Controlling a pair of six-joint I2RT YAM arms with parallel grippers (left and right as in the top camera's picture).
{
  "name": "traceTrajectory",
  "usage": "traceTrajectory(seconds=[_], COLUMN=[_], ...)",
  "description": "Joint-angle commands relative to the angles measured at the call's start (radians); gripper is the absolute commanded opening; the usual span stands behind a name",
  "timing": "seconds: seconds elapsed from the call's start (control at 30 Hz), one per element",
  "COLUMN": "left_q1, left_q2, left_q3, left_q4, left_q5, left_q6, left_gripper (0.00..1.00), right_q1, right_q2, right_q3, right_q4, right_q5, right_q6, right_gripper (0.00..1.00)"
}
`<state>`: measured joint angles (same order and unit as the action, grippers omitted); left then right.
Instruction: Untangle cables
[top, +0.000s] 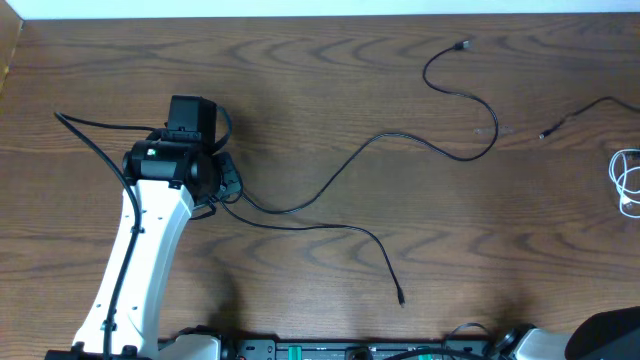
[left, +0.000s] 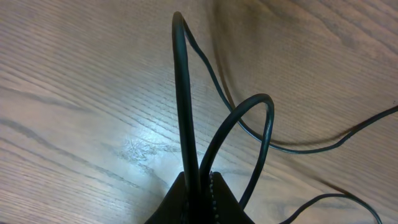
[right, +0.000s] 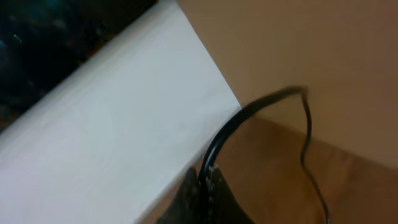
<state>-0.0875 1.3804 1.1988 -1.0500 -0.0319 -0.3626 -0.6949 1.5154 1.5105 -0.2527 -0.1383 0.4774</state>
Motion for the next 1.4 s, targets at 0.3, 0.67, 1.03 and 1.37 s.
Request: traceTrajectory(seconds=[0.3, 0.67, 1.03, 1.37], left_q1=[0.003, 0.003, 0.003, 0.003], left_q2=[0.0, 0.0, 0.0, 0.0], left_q3=[-0.002, -0.002, -0.002, -0.002], left_q4=[-0.008, -0.008, -0.012, -0.016], left_q5=[-0.005, -0.005, -0.005, -0.005], left_q6=[0.002, 0.002, 0.002, 0.002], left_gripper=[0.07, 0.08, 0.07, 0.07], right_q1=[-0.012, 0.065, 0.317, 0.318], right_q2=[0.172, 0.174, 0.174, 0.174], right_q3=[0.012, 0.012, -0.278, -0.718], right_q4=[-0.411, -0.398, -0.481, 0.008], right_q5=[0.29, -0.407, -0.223, 0.04], right_q6=[-0.082, -0.41, -0.729, -0.612], right_gripper=[0.12, 0.65, 0.87, 0.81])
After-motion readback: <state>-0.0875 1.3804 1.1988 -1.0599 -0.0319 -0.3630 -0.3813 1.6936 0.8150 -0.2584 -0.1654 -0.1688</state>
